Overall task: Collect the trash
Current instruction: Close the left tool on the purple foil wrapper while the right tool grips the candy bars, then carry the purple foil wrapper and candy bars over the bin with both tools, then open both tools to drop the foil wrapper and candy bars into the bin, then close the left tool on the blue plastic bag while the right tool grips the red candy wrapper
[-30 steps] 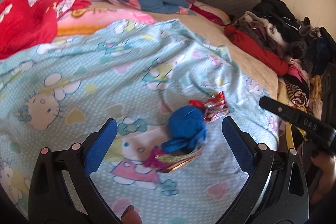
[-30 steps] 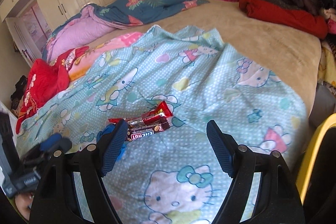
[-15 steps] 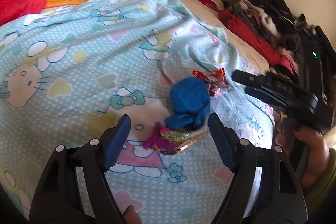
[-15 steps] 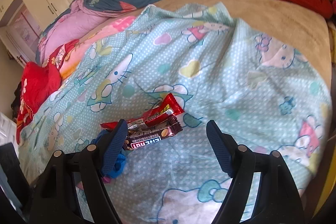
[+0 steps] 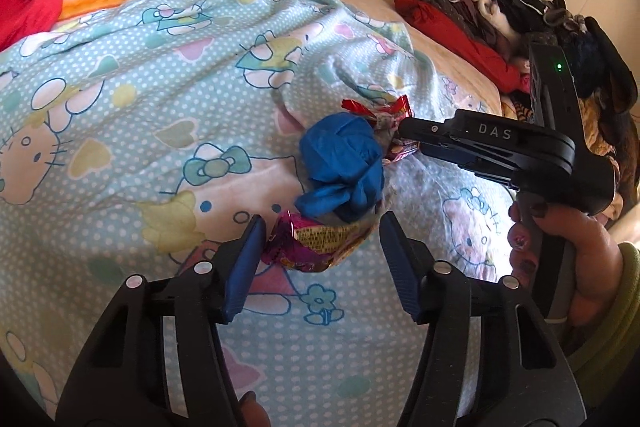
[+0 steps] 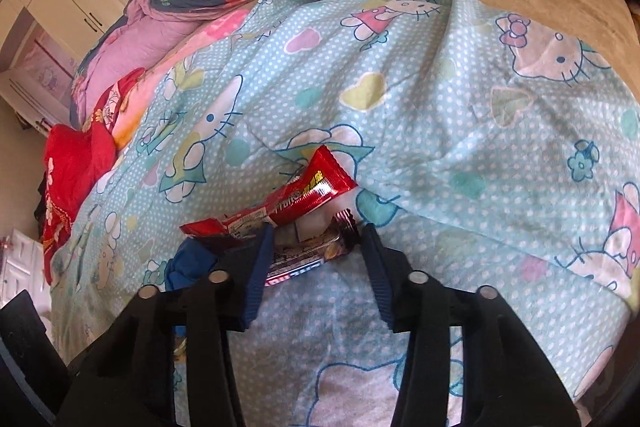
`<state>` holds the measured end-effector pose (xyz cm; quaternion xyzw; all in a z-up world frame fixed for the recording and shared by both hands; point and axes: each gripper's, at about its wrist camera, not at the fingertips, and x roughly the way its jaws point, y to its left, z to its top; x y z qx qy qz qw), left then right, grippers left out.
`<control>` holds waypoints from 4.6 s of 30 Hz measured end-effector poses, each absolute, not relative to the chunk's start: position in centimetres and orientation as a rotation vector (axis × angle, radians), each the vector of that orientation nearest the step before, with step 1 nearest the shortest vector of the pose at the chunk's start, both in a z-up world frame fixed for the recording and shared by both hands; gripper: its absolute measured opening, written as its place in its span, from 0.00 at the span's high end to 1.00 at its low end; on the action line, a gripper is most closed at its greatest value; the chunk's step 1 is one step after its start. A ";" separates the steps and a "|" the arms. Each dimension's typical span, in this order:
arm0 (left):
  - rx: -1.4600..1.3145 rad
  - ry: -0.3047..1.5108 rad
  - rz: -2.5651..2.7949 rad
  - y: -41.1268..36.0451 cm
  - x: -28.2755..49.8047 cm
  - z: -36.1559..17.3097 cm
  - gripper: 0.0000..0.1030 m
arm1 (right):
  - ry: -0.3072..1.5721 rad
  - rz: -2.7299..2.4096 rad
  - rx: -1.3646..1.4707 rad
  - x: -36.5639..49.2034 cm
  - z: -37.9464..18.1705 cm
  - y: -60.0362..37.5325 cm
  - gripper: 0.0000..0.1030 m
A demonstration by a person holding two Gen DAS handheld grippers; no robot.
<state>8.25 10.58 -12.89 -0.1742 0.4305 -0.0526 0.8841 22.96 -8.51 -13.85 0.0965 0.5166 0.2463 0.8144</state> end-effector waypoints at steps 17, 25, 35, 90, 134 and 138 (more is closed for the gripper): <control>-0.277 0.934 -0.166 6.8 7.4 -12.9 0.71 | 1.045 0.573 0.228 20.9 -12.2 -11.9 0.89; -0.231 0.927 -0.183 4.6 8.0 -12.5 0.79 | 0.950 0.571 0.171 19.2 -9.9 -14.2 0.90; -0.226 0.883 -0.214 2.1 9.0 -10.3 0.84 | 0.879 0.526 0.190 18.3 -8.1 -18.5 0.91; -0.083 0.824 -0.582 -18.7 11.5 -5.7 0.84 | 0.764 0.086 0.501 12.7 -8.3 -46.2 0.94; -0.204 0.735 -0.107 1.9 12.1 -7.1 0.11 | 0.905 0.522 0.255 20.6 -6.1 -20.1 0.38; -0.220 0.758 -0.063 4.2 11.9 -8.3 0.11 | 0.950 0.570 0.215 21.3 -7.0 -16.1 0.38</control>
